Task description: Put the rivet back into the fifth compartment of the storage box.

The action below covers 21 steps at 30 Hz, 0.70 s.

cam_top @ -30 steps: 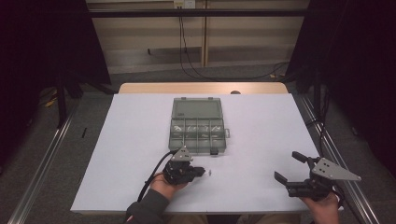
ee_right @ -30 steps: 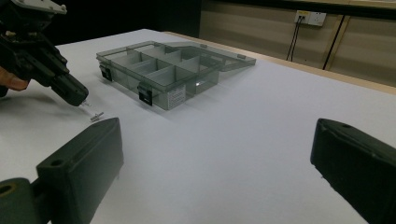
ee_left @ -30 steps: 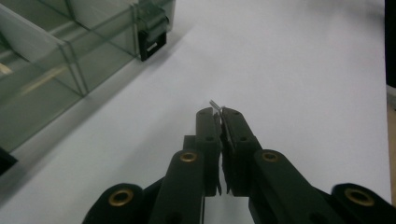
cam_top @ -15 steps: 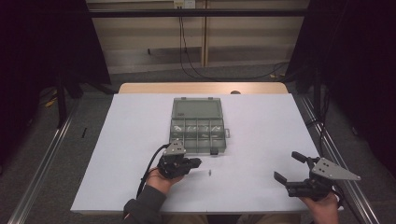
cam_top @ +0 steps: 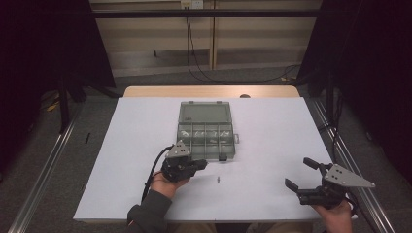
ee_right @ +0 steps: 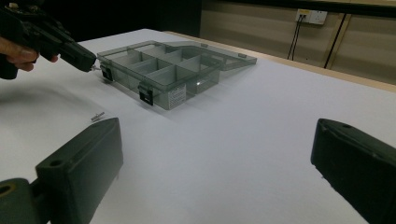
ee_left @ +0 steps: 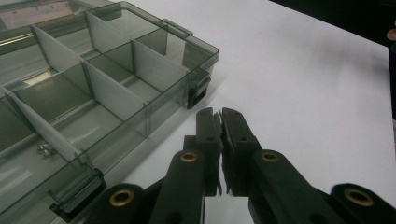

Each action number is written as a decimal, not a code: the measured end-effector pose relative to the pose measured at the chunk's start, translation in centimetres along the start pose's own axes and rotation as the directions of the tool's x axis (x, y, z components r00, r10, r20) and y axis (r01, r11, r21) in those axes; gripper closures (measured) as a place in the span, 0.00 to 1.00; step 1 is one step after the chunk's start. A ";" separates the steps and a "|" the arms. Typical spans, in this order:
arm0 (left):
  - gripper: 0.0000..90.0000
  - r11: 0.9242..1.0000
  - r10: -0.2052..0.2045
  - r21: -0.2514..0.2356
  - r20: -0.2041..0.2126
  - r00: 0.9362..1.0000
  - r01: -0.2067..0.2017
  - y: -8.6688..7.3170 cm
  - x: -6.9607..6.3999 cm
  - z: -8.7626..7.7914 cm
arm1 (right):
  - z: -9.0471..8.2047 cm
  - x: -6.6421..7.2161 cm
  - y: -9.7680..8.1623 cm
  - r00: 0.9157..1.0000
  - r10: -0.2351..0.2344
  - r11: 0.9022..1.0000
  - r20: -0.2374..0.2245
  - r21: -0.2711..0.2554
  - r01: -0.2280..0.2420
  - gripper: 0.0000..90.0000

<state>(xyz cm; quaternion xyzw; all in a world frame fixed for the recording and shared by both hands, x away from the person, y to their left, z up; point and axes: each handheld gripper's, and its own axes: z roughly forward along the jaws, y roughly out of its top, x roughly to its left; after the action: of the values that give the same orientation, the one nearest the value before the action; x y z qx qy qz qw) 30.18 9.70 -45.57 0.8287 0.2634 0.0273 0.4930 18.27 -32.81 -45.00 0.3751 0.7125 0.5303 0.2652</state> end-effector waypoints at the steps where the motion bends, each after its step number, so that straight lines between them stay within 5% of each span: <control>1: 0.96 1.000 -0.001 -0.004 -0.001 1.000 0.001 0.1 0.0 -0.1 | 0.0 0.0 0.0 1.000 0.000 1.000 0.000 0.000 0.000 0.02; 21: 0.96 0.999 -0.009 -0.035 -0.039 0.999 0.007 0.8 1.1 -0.5 | 0.0 0.0 0.0 1.000 0.000 1.000 -0.003 0.000 0.000 0.02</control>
<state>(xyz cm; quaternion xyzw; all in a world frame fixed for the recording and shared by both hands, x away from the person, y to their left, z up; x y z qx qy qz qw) 31.30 10.34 -44.92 0.8182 0.2757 0.0460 0.5023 18.27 -32.80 -45.01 0.3744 0.7131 0.5306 0.2643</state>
